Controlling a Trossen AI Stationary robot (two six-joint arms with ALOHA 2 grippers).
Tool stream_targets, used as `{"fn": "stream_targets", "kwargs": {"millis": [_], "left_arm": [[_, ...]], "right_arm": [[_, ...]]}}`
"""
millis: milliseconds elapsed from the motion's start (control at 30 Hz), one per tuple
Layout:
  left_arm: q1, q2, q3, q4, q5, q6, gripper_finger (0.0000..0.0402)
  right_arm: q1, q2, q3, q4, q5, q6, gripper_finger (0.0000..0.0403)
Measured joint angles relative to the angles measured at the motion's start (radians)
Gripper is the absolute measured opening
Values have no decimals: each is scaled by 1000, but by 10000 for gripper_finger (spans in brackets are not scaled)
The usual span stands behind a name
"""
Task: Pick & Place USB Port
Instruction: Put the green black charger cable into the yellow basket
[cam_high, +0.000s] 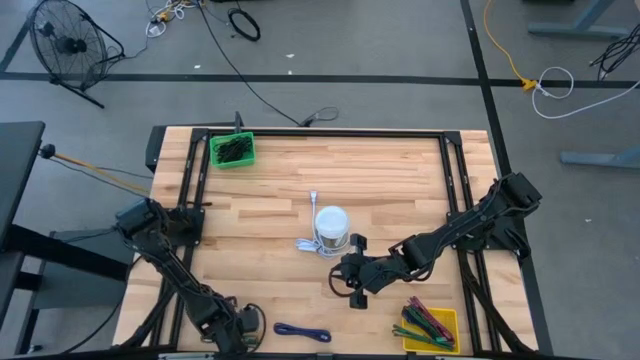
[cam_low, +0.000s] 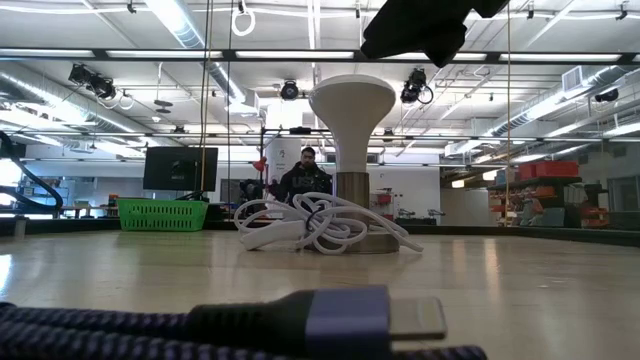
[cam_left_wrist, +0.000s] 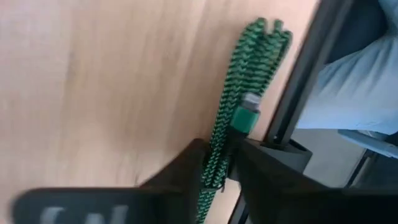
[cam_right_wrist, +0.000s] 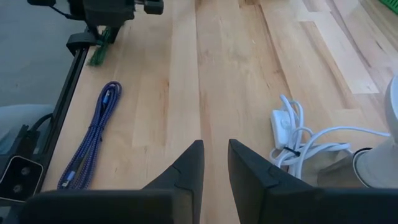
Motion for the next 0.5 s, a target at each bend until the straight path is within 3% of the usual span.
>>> {"fn": "stream_targets", "kwargs": {"millis": [67, 133, 267, 367, 500], "left_arm": [[11, 1, -1, -5, 28, 5, 47], [21, -1, -2, 8, 33, 11, 23], [43, 0, 1, 16, 9, 27, 23], [65, 7, 56, -79, -8, 44, 23], [105, 10, 177, -378, -201, 114, 23]], "right_arm": [[0, 0, 0, 0, 0, 0, 75], [0, 0, 0, 0, 0, 0, 75], [0, 0, 0, -1, 0, 0, 75], [0, 0, 0, -10, 0, 0, 75], [0, 0, 0, -20, 0, 0, 75]]}}
